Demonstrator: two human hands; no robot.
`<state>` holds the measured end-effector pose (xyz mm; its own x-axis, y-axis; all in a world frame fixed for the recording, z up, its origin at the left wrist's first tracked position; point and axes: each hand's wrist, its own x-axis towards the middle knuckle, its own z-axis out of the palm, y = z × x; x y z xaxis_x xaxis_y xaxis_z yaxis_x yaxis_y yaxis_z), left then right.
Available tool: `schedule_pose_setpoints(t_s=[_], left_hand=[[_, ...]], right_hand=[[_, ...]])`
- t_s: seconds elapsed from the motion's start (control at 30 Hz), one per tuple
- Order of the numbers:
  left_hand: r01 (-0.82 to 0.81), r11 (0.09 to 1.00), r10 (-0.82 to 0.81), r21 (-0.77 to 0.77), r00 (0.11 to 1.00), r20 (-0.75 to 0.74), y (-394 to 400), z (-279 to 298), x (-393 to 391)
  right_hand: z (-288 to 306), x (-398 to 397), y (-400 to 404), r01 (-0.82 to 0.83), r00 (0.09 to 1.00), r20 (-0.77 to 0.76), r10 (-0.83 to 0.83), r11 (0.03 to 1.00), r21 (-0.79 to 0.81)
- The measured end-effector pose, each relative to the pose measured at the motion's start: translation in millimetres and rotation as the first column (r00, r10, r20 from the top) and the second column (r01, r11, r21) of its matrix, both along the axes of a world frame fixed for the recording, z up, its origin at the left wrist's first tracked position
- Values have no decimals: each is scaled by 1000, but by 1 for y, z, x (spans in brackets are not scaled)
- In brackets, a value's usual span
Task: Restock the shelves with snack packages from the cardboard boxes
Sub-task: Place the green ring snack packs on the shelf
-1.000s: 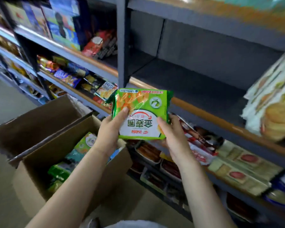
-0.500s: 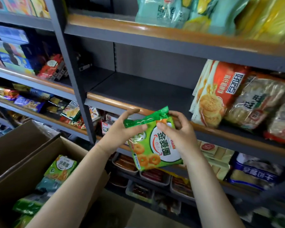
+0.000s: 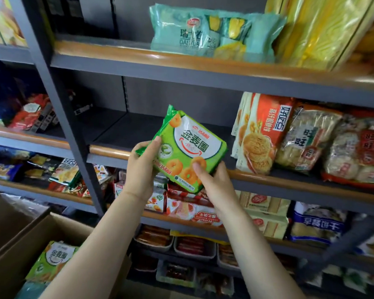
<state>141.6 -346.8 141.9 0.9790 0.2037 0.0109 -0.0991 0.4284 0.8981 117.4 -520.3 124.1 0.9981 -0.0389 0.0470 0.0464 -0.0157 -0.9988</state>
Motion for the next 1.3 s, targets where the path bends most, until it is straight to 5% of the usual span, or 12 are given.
schedule_pose_setpoints(t_s=[0.17, 0.3, 0.47, 0.53, 0.6, 0.73, 0.87, 1.3], left_hand=[[102, 951, -112, 293, 994, 17, 15, 15, 25], [31, 841, -105, 540, 989, 108, 20, 24, 70], [-122, 454, -88, 883, 980, 180, 0, 30, 143], [-80, 383, -94, 920, 988, 125, -10, 31, 171], [-29, 395, -123, 918, 989, 85, -20, 26, 198], [132, 577, -186, 806, 982, -27, -36, 9, 239], [208, 710, -219, 673, 973, -70, -50, -8, 263], [269, 756, -263, 597, 960, -101, -91, -15, 291]], right_hand=[[21, 29, -10, 223, 967, 160, -198, 962, -156], [36, 71, -9, 356, 921, 252, -296, 903, -242], [40, 142, -7, 442, 897, 165, -410, 831, -336], [40, 169, -7, 434, 900, 80, -428, 865, -252], [40, 190, -8, 426, 904, 25, -427, 896, -126], [35, 225, -14, 411, 912, 6, -411, 912, 7], [26, 251, -21, 409, 912, -42, -408, 913, 15], [18, 262, -68, 465, 875, -74, -479, 873, -149]])
